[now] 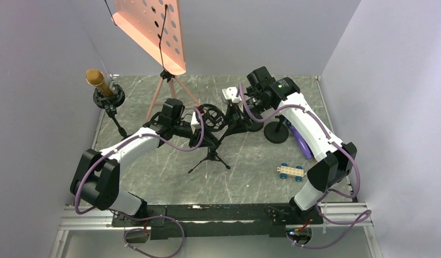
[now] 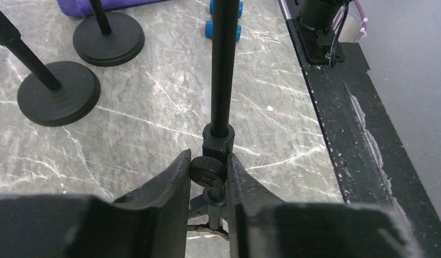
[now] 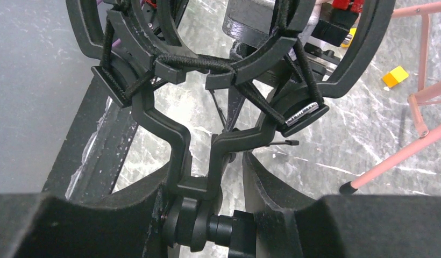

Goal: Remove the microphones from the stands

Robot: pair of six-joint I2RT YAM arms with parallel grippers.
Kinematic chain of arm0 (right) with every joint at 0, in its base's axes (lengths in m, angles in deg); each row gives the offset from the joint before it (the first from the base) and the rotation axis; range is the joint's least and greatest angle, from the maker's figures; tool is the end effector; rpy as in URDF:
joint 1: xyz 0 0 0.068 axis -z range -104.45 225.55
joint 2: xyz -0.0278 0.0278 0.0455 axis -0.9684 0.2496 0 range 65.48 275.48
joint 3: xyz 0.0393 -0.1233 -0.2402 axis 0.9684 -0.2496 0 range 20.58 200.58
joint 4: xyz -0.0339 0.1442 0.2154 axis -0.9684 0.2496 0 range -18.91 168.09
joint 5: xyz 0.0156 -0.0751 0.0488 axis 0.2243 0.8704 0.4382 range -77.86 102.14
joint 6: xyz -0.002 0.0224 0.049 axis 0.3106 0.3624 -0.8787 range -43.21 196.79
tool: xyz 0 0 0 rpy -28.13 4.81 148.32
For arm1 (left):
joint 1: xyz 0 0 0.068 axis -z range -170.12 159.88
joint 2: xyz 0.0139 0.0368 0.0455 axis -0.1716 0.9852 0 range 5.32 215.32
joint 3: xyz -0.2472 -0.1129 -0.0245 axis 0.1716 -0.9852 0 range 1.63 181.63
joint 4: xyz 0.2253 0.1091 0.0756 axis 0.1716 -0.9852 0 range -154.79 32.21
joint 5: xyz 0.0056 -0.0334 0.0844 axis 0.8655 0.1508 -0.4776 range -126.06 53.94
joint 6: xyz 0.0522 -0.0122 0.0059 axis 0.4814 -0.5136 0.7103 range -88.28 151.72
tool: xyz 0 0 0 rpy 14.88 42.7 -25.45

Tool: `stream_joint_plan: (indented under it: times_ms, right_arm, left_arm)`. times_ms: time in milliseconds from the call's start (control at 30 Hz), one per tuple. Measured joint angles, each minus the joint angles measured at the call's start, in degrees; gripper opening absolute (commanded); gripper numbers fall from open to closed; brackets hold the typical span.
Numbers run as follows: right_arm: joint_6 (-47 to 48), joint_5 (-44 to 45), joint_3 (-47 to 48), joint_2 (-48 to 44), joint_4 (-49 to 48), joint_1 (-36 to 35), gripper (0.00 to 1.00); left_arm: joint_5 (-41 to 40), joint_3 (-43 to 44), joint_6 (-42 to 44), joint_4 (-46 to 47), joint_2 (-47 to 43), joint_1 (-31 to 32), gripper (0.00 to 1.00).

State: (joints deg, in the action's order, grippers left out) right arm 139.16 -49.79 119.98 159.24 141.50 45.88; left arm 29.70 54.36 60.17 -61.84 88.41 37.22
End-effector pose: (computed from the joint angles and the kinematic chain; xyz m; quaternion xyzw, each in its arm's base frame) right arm 0.2572 0.1826 0.3786 -0.6801 0.5002 0.4291 0.3211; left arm 0.2543 -0.1680 0.2534 0.5713 0.5382 -0.4764 0.3962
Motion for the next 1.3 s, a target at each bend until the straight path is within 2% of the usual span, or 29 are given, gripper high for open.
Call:
stream_joint_plan:
  times_ms: [67,167,333,400,633,733,800,867,967,1000,1033,1067,1133,1167,1233,1300]
  right_arm:
    - [-0.7,0.3,0.1,0.1,-0.1,-0.1,0.13]
    - [-4.2,1.3,0.0,0.0,-1.8,-0.1,0.38]
    - [-20.1,5.3,-4.1,-1.4,-11.6,0.1,0.67]
    - [-26.9,7.6,-6.5,-2.0,-15.2,0.1,0.71]
    - [-45.9,13.0,-11.0,-3.0,-25.7,0.1,0.73]
    - [-50.8,13.8,-11.1,-3.0,-29.5,-0.2,0.71]
    - [-53.5,14.2,-11.1,-3.0,-31.9,-0.8,0.62]
    - [-55.4,15.1,-11.1,-3.0,-33.9,-2.0,0.45]
    - [-57.5,17.0,-11.1,-2.7,-35.7,-3.5,0.12]
    - [-58.7,17.6,-11.1,-2.4,-36.2,-3.9,0.05]
    - [-58.9,17.9,-11.1,-2.2,-36.6,-3.9,0.0]
    - [-59.2,18.1,-11.1,-2.0,-36.7,-4.0,0.0]
    - [-59.4,18.1,-11.1,-1.6,-36.7,-4.0,0.0]
    - [-59.3,18.0,-11.1,-1.5,-36.9,-4.0,0.0]
    - [-58.5,17.4,-11.1,-1.5,-36.9,-3.9,0.0]
    - [-56.4,15.4,-11.1,-1.5,-36.5,-3.7,0.0]
  left_arm:
    - [0.0,0.0,-0.9,0.1,0.0,-0.1,0.12]
    - [-0.6,-0.2,-3.1,1.2,0.0,-0.2,0.04]
    - [-4.4,-5.0,-12.0,9.0,-2.9,-0.3,0.0]
    - [-7.0,-8.2,-16.6,13.5,-5.0,-0.2,0.0]
    - [-16.6,-15.4,-30.1,23.5,-9.2,0.2,0.0]
    - [-18.9,-16.4,-32.8,24.9,-9.8,0.5,0.0]
    - [-19.7,-17.1,-33.8,25.6,-10.3,0.6,0.0]
    - [-20.5,-17.8,-34.3,25.9,-11.0,0.6,0.0]
    - [-21.4,-18.6,-34.5,26.0,-12.0,0.7,0.0]
    - [-21.9,-18.9,-34.5,26.0,-12.5,0.7,0.0]
    - [-22.3,-19.1,-34.7,25.9,-12.8,0.7,0.04]
    - [-22.6,-19.4,-34.8,25.9,-13.1,0.6,0.12]
    - [-23.1,-19.7,-35.0,25.6,-13.3,0.6,0.39]
    - [-23.2,-19.7,-35.0,25.1,-13.5,0.6,0.49]
    - [-23.0,-19.6,-34.6,23.5,-14.4,0.6,0.58]
    - [-22.8,-19.6,-32.9,20.6,-17.2,0.6,0.6]
